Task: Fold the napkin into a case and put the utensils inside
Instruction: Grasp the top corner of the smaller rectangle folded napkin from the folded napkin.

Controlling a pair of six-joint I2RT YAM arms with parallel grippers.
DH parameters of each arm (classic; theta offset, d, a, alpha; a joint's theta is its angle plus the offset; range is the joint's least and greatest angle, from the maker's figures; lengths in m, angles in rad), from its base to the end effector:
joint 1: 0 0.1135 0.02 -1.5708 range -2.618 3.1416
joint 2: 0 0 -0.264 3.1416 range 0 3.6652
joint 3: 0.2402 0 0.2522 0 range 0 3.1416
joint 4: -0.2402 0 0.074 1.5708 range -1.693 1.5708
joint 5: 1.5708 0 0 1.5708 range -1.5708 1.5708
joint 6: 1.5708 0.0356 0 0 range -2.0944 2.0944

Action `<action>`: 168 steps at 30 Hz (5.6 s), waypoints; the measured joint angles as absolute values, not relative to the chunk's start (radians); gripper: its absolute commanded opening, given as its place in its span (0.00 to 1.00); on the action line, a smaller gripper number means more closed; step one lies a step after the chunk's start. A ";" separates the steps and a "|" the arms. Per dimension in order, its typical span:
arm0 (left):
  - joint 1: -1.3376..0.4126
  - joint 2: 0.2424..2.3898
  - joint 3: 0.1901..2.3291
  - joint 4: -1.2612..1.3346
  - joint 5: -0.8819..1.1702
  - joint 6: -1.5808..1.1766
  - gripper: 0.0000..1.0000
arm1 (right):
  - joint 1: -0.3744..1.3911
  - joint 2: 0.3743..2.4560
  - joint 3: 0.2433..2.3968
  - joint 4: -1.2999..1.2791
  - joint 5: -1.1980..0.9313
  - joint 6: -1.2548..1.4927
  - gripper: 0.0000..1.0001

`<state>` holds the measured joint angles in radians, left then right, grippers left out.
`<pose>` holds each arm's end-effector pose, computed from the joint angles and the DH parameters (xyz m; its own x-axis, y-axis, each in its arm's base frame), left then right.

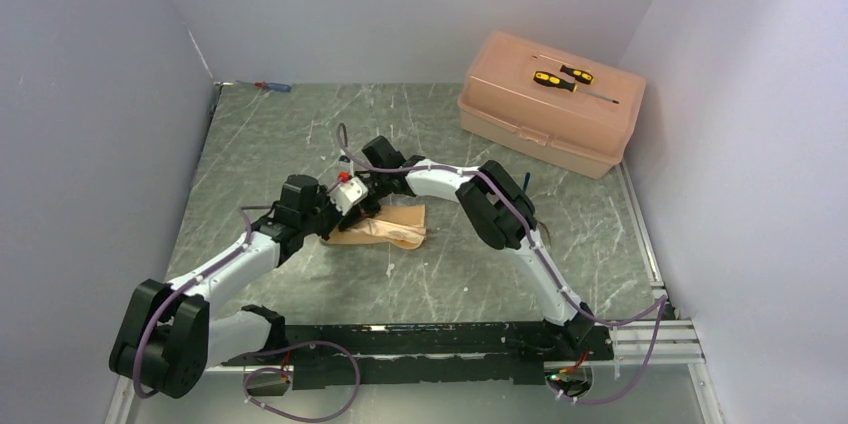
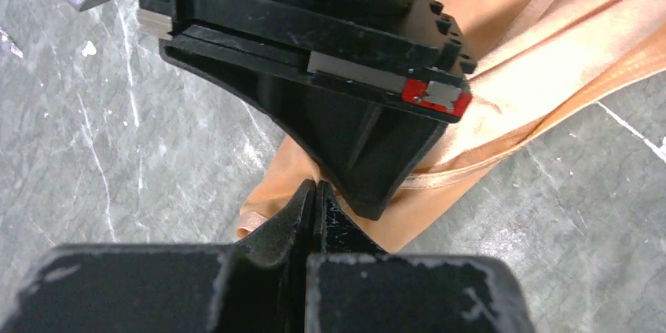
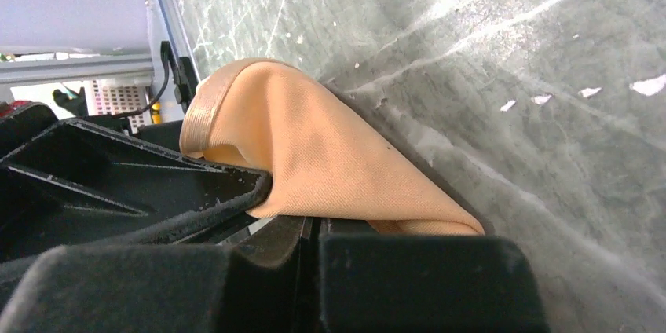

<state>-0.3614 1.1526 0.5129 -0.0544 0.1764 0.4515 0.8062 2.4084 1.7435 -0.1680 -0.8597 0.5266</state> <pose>0.2119 -0.0868 0.1869 -0.3315 0.5845 -0.7406 0.6878 0.6870 0.2344 0.3345 0.3877 0.1143 -0.8569 -0.4194 -0.2999 -0.4548 0.3410 0.8227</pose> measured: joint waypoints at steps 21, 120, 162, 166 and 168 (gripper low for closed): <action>-0.362 1.127 0.411 -0.022 0.291 0.820 0.03 | 0.773 2.523 1.844 -0.186 -1.002 0.609 0.00; -0.366 1.072 0.284 0.109 0.312 1.212 0.04 | 0.643 2.203 1.581 -0.590 -0.804 -0.484 0.20; -0.414 1.357 0.446 0.065 0.620 1.272 0.10 | 0.594 2.332 1.726 -0.778 -0.989 -0.494 0.19; -0.414 1.357 0.446 0.126 0.588 1.246 0.10 | 0.590 2.333 1.726 -0.796 -1.001 -0.513 0.20; -0.416 1.357 0.446 0.142 0.578 1.234 0.10 | 0.587 2.335 1.727 -0.808 -1.008 -0.520 0.20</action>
<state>-0.4156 1.3575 0.4458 0.1417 0.5781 1.2339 0.5873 2.3352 1.7271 -0.8078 -1.0077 -0.5201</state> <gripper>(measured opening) 0.103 0.198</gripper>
